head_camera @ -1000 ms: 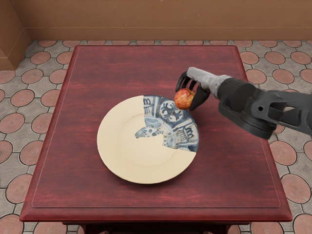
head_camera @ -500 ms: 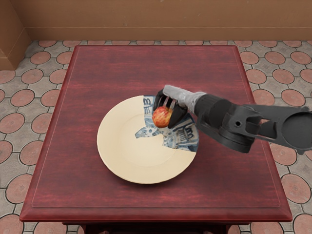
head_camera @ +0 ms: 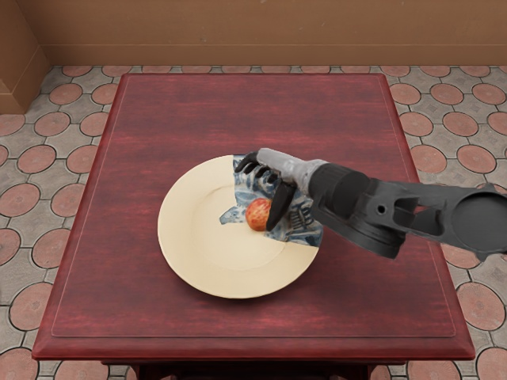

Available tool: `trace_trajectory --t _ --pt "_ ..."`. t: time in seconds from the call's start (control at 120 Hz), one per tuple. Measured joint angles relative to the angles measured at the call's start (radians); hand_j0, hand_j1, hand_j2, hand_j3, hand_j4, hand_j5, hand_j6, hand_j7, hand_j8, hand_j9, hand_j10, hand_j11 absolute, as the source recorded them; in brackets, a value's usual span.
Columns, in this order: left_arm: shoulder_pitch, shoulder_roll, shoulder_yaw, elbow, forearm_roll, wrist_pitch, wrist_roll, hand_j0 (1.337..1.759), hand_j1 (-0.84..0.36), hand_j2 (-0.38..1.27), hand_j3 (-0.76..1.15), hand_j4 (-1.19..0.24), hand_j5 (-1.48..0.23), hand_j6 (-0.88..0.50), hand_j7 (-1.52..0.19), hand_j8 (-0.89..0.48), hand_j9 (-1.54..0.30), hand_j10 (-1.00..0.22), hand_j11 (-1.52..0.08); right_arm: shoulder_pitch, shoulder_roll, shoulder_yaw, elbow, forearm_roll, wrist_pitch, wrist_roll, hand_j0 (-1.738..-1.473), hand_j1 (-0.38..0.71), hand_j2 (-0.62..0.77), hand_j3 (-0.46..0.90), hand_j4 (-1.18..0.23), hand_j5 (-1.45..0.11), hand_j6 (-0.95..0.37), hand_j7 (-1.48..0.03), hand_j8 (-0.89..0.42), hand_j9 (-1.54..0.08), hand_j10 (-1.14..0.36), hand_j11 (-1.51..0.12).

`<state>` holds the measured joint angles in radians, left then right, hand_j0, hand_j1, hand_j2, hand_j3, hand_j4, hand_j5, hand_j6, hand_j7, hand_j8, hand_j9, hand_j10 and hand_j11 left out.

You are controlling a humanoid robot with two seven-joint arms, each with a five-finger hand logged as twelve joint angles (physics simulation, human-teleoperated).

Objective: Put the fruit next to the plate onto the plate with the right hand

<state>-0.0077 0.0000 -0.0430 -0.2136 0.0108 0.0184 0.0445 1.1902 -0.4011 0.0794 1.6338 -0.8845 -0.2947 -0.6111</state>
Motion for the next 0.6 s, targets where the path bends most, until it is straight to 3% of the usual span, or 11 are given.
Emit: trace_trajectory --t 0.108,0.25,0.442,0.6 --pt "0.000 0.000 0.000 0.000 0.000 0.000 0.000 1.658 0.35 0.00 0.00 0.00 0.00 0.00 0.00 0.00 0.00 0.00 0.00 0.003 -0.102 0.101 0.070 0.107 0.082 0.000 -1.657 -0.17 0.04 0.00 -0.18 -0.28 -0.13 -0.27 -0.15 -0.27 -0.21 -0.27" --pt "0.000 0.000 0.000 0.000 0.000 0.000 0.000 1.658 0.35 0.00 0.00 0.00 0.00 0.00 0.00 0.00 0.00 0.00 0.00 -0.004 -0.238 0.266 0.095 0.357 0.313 0.000 -1.657 -0.25 0.02 0.00 -0.10 -0.15 -0.08 -0.15 -0.09 -0.15 -0.11 -0.15" --pt "0.000 0.000 0.000 0.000 0.000 0.000 0.000 1.658 0.35 0.00 0.00 0.00 0.00 0.00 0.00 0.00 0.00 0.00 0.00 -0.010 -0.444 0.389 0.011 0.723 0.737 0.000 -1.658 -0.30 0.01 0.00 -0.05 -0.07 -0.04 -0.07 -0.05 -0.07 -0.06 -0.07" --pt "-0.006 0.000 0.001 0.000 0.000 0.000 0.000 1.658 0.35 0.00 0.00 0.00 0.00 0.00 0.00 0.00 0.00 0.00 0.00 -0.011 -0.572 0.411 -0.051 0.874 0.869 0.000 -1.658 -0.31 0.00 0.00 -0.03 -0.05 -0.03 -0.05 -0.03 -0.05 -0.04 -0.05"
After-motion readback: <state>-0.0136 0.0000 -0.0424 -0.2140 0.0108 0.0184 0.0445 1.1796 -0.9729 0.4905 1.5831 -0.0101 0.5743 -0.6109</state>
